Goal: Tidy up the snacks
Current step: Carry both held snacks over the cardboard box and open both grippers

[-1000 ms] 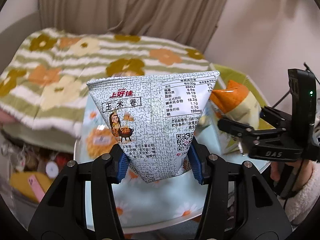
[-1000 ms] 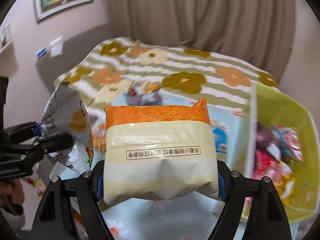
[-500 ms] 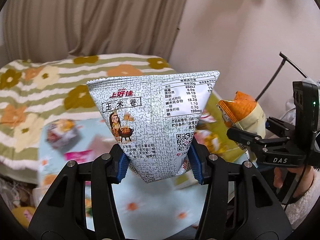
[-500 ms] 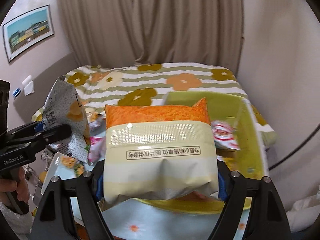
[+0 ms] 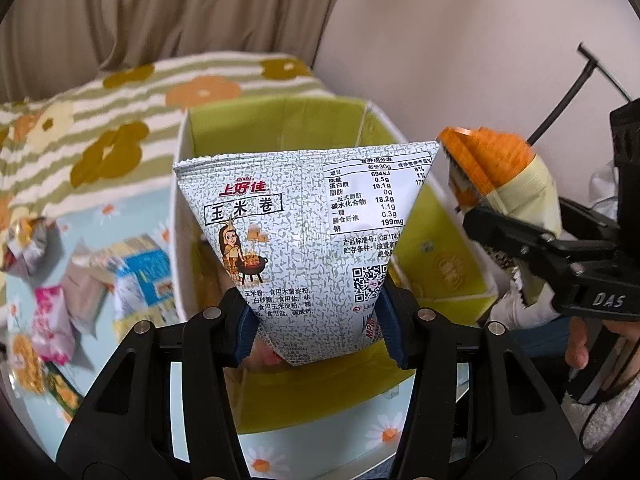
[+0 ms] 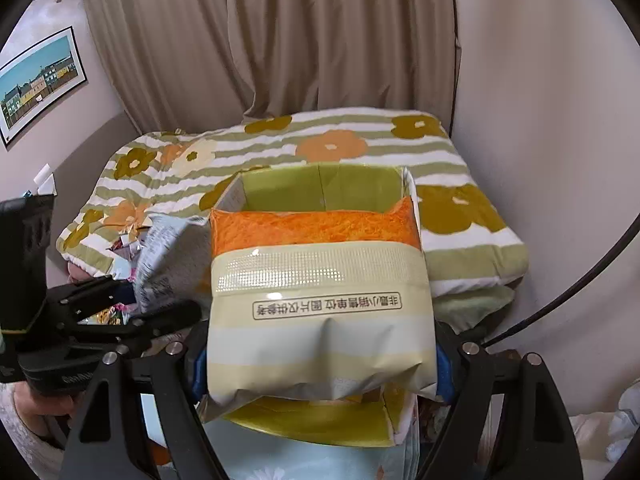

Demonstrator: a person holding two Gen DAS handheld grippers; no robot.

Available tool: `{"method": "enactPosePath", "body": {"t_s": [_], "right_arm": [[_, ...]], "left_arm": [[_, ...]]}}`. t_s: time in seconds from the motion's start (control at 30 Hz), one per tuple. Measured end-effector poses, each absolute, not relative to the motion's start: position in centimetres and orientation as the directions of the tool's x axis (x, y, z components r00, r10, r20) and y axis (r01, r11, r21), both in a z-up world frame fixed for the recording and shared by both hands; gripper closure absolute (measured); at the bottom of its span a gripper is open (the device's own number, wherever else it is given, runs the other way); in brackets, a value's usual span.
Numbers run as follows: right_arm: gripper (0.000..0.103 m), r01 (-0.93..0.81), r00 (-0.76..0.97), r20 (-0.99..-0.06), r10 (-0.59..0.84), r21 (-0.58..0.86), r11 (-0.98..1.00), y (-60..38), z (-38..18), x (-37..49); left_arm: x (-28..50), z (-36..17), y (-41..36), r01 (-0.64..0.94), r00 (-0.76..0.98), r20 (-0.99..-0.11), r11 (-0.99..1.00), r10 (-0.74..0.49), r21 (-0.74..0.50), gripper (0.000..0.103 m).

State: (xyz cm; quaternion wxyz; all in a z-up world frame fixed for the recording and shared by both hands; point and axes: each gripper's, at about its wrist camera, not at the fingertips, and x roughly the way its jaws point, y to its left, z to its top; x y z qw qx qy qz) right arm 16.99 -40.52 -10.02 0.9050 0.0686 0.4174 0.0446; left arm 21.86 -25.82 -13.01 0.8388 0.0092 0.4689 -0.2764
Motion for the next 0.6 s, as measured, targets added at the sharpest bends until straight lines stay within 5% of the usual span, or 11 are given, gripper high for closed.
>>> {"method": "enactPosePath", "body": {"t_s": [0.23,0.27,0.3,0.37,0.6], "right_arm": [[0.025,-0.006,0.625,-0.762,0.168,0.211,0.978,-41.1,-11.5,16.8],[0.025,0.000,0.624,-0.764,0.168,0.215,0.977,-41.2,-11.6,17.0],[0.025,0.007,0.620,-0.766,0.167,0.218,0.976,-41.4,-11.8,17.3],[0.025,0.018,0.616,-0.770,0.167,0.225,0.974,-41.4,-11.8,17.1],[0.023,0.022,0.602,-0.781,0.166,0.225,0.974,-40.8,-12.1,16.7]], "left_arm": [[21.7,-14.7,-26.6,0.488,0.349,-0.859,0.855,-0.375,-0.175,0.052],[21.6,-14.8,-26.5,0.492,0.335,-0.862,0.851,-0.381,-0.185,0.042],[21.8,-14.8,-26.5,0.491,0.318,-0.869,0.850,-0.380,-0.192,0.018],[21.7,-14.6,-26.2,0.495,0.323,-0.868,0.849,-0.376,-0.183,0.000],[20.7,-13.2,-24.5,0.505,0.324,-0.867,0.844,-0.377,-0.178,0.000]]}}
